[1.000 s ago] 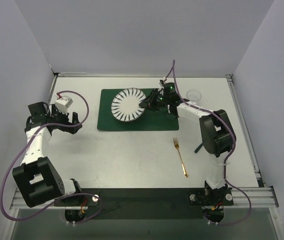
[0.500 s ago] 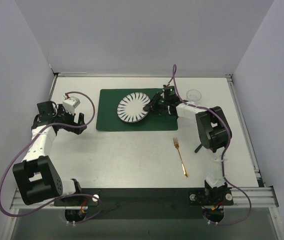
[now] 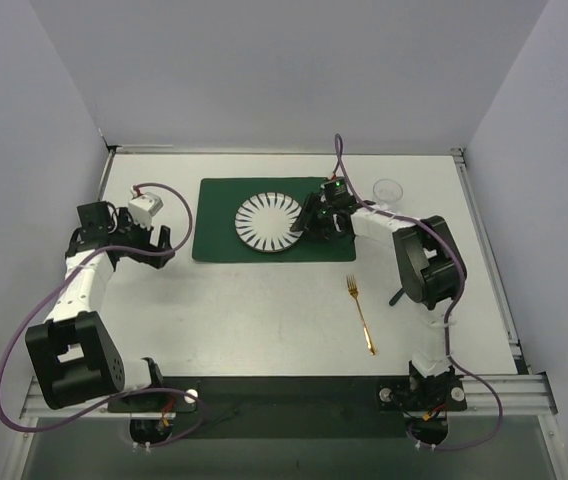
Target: Set the dinner table for one person
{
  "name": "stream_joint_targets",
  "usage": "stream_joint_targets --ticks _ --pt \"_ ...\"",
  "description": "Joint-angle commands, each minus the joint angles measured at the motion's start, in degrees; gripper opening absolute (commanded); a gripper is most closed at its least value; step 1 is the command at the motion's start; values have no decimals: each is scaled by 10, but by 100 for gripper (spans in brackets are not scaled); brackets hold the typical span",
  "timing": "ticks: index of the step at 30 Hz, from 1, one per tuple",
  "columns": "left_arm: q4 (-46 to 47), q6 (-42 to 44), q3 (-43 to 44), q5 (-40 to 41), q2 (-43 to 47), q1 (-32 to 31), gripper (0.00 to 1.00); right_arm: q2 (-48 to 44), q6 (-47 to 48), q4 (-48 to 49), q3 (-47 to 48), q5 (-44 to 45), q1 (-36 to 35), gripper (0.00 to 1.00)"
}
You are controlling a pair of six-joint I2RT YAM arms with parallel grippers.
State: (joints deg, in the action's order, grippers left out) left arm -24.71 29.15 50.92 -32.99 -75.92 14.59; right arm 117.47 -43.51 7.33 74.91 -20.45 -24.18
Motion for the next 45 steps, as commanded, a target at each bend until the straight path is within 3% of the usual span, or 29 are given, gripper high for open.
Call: stream_joint_targets --ticks 1,5,11,17,22,28,33,40,41,44,45 --pt "40 0 0 9 -9 -10 97 -64 74 -87 15 85 -14 51" --pt "63 -15 1 36 -31 -42 97 -124 139 -124 5 190 -33 54" --pt "104 -29 12 105 -71 -94 97 -233 229 -227 -50 328 -55 65" --pt "106 -42 26 115 -98 -112 97 -315 222 -332 -143 264 -54 69" --pt "102 -37 16 111 -89 -116 97 -373 188 -346 -248 176 -51 69" --pt "98 -36 12 103 -78 -116 97 -337 177 -343 -289 147 -47 66" --pt "96 -35 9 99 -69 -116 97 -311 175 -312 -310 142 -38 47" --pt "87 -29 14 104 -66 -115 97 -287 179 -286 -323 133 -11 41" --pt "85 -28 16 104 -66 -116 97 -287 182 -285 -322 132 -11 36" --pt "77 -26 20 106 -66 -115 97 -293 191 -282 -318 113 -11 3" --pt "75 -26 22 106 -66 -116 97 -302 192 -283 -314 109 -12 0"
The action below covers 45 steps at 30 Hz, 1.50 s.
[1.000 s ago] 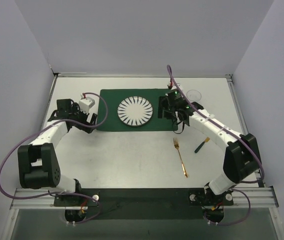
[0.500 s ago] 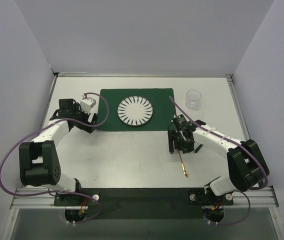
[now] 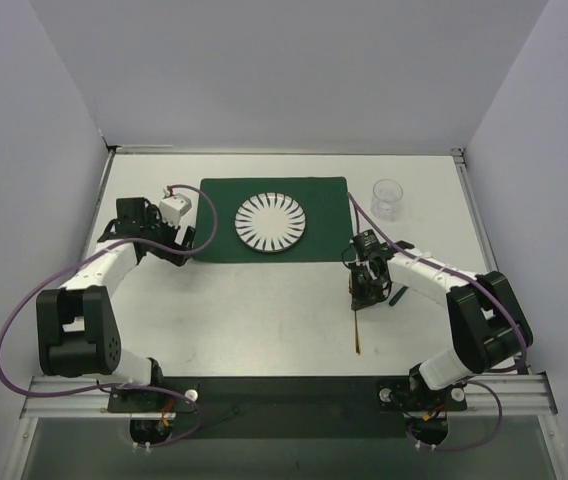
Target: Set the dinner table for one person
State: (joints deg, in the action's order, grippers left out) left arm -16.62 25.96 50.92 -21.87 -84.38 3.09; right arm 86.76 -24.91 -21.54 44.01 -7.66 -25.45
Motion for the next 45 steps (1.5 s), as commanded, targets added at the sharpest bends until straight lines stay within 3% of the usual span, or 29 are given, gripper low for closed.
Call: stream_joint_targets --ticks 1,9,13,16,20,27,34,40,45 --pt "-10 6 27 -5 18 0 97 -1 7 3 -3 -20 1 0" --pt "-32 13 44 -11 28 0 97 -80 2 -32 81 50 -48 0" --pt "-55 18 66 -15 31 4 97 -36 -1 -16 232 63 -85 0" --pt "-52 15 69 -17 26 16 97 33 -13 30 316 53 -113 0" --pt "-59 2 85 3 19 20 97 175 -43 61 503 -7 -134 0" --pt "-45 -4 57 6 39 78 97 375 -105 98 731 -39 -158 0" --pt "-40 -15 49 -27 26 96 97 469 -119 228 773 0 -177 0" --pt "-40 -20 50 -34 23 95 97 574 -122 230 867 5 -187 0" --pt "-37 -20 48 -40 21 95 97 608 -117 243 893 26 -188 0"
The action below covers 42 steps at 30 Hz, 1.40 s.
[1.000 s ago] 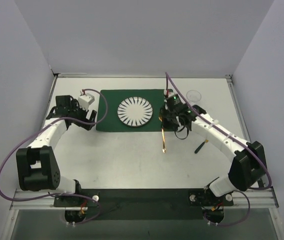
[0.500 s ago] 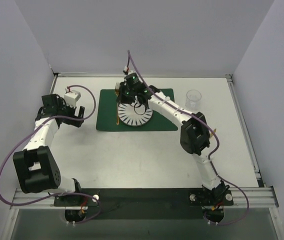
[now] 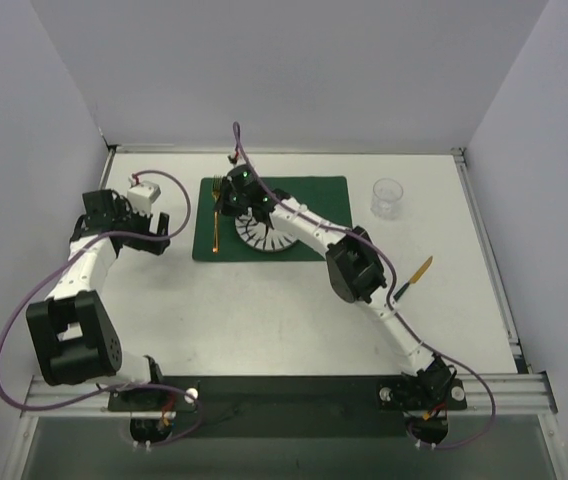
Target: Set the dinner table for one person
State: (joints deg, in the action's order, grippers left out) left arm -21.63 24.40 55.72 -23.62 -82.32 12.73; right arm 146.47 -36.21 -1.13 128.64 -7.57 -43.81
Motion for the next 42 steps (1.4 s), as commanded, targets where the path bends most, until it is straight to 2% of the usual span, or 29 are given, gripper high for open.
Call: stream_joint_targets --ticks 1,8,23,32,38,42 --pt "14 -5 0 -21 0 -3 97 23 -4 39 52 26 -6 0" --pt "14 -6 1 -22 -8 -6 97 57 -5 41 86 36 -9 0" --pt "14 -3 4 -23 -17 -7 97 75 -42 50 78 59 -7 4" --pt "8 -3 9 -27 -16 -8 97 74 -57 55 62 56 -5 21" --pt "6 2 13 -25 -14 -18 97 33 -55 67 23 50 -3 22" --pt "4 -4 39 -27 -11 -50 95 -51 -37 75 -52 29 0 26"
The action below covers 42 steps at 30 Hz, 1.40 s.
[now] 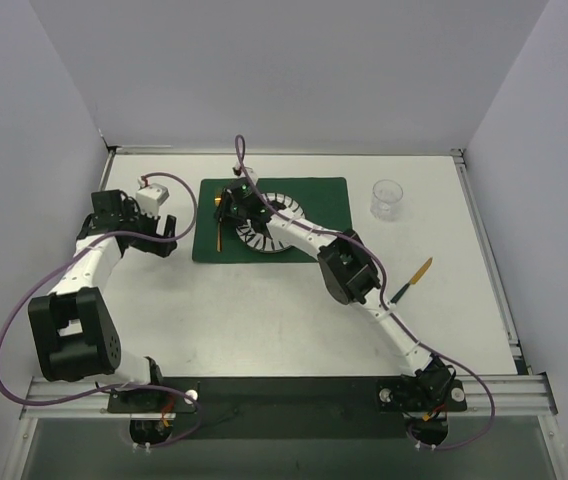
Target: Set the dinner table for one person
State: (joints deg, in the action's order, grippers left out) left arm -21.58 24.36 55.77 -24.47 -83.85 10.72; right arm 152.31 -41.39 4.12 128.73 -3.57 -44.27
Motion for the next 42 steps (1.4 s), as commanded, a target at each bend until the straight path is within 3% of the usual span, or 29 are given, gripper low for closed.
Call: stream_joint_targets --ticks 1,9,11,16,19,23,28,35,42 --pt "3 -11 50 -22 6 -39 95 -130 16 22 -70 -15 8 27" --pt "74 -80 66 21 -22 -86 95 -400 58 12 -302 -47 59 39" --pt "77 -80 72 35 -39 -93 95 -444 80 -24 -359 -66 79 41" --pt "77 -78 100 55 -77 -126 95 -614 139 -188 -521 34 108 47" --pt "77 -77 103 57 -91 -145 95 -707 114 -246 -630 75 160 52" --pt "79 -77 85 40 -86 -150 96 -814 55 -264 -768 54 284 53" --pt "69 -72 82 27 -67 -153 96 -812 24 -266 -843 46 406 54" --pt "72 -74 67 8 -46 -156 96 -689 29 -265 -821 64 424 54" --pt "70 -69 68 3 -45 -156 96 -673 18 -258 -854 69 439 53"
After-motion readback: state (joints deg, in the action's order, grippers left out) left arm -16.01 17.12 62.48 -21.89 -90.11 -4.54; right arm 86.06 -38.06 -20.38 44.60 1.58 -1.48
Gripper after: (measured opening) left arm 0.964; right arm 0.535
